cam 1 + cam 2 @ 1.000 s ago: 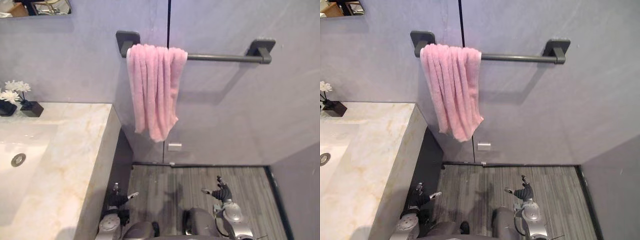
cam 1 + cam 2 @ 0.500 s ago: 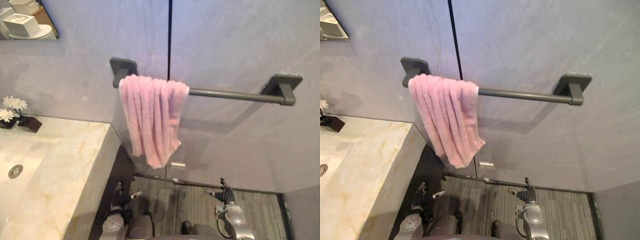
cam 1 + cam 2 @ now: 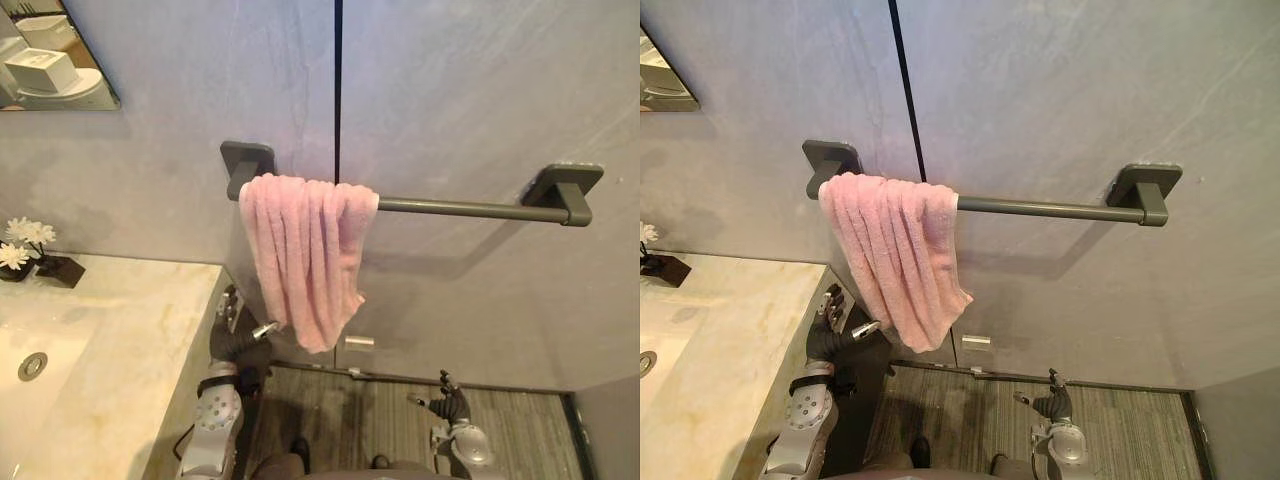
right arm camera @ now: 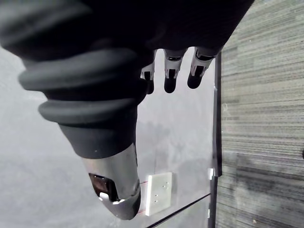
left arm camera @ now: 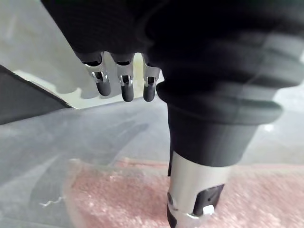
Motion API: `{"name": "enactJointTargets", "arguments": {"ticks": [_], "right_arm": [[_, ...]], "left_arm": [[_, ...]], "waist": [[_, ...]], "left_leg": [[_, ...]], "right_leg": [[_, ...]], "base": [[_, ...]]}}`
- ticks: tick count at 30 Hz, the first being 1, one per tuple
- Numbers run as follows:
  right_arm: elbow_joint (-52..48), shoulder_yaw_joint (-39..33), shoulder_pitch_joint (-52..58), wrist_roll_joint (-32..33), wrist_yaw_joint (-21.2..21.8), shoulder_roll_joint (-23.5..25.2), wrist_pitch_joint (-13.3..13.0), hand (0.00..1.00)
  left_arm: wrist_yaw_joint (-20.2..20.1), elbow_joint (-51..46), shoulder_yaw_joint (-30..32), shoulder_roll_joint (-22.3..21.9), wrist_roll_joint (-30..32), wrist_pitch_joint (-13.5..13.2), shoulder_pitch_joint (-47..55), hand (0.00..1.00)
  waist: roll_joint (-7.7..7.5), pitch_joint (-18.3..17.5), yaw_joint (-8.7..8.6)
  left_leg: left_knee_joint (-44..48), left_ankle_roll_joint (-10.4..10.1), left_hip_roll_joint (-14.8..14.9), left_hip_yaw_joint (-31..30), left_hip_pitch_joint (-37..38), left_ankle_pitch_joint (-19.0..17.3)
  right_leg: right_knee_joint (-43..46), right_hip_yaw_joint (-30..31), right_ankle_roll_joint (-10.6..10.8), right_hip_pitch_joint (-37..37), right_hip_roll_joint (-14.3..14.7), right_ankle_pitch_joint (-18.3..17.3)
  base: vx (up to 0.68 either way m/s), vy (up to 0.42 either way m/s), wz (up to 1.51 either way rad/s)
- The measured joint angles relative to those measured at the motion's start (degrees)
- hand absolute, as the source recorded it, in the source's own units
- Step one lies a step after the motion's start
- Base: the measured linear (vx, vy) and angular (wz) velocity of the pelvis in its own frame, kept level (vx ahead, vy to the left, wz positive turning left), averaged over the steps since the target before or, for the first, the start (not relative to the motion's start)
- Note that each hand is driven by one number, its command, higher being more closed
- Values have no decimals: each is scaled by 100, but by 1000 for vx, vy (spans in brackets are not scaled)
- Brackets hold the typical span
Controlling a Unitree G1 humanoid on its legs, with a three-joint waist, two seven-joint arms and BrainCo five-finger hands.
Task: Organize washtable
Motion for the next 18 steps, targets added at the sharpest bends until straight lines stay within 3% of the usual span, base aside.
{"name": "enactJointTargets", "arguments": {"ticks": [3,4,12,14,18], "right_arm": [[1,115,-7,-26,0,-47,0,0],[1,166,-3,-85,5,-73,0,0],[-48,379,-35,-167,11,-192,1,0],[-362,387,-19,-166,28,-192,7,0],[-1055,440,-22,-149,118,-218,-34,0]], "left_arm": [[2,1,-139,83,190,-41,-65,0],[2,6,-208,124,242,-41,-121,100],[1,340,-335,356,594,-37,-499,100],[1,461,-334,454,651,-30,-499,100],[11,475,-324,576,861,-27,-502,100]], "waist": [[7,-18,-96],[24,-56,-103],[81,-110,-147],[78,-108,-244],[67,-114,-270]], "left_leg": [[-159,14,-11,3,177,96],[-199,19,-9,3,179,130],[-650,-34,5,2,318,412],[-698,-54,0,2,331,426],[-701,-56,1,50,324,425]], "right_leg": [[-103,31,15,103,4,84],[-145,48,29,101,8,119],[-395,139,118,91,16,329],[-445,174,115,90,18,342],[-550,268,132,90,32,416]], "base": [[-98,5,-3],[-117,-1,-5],[-99,-1,-5],[-46,3,-9],[-3,-1,-11]]}}
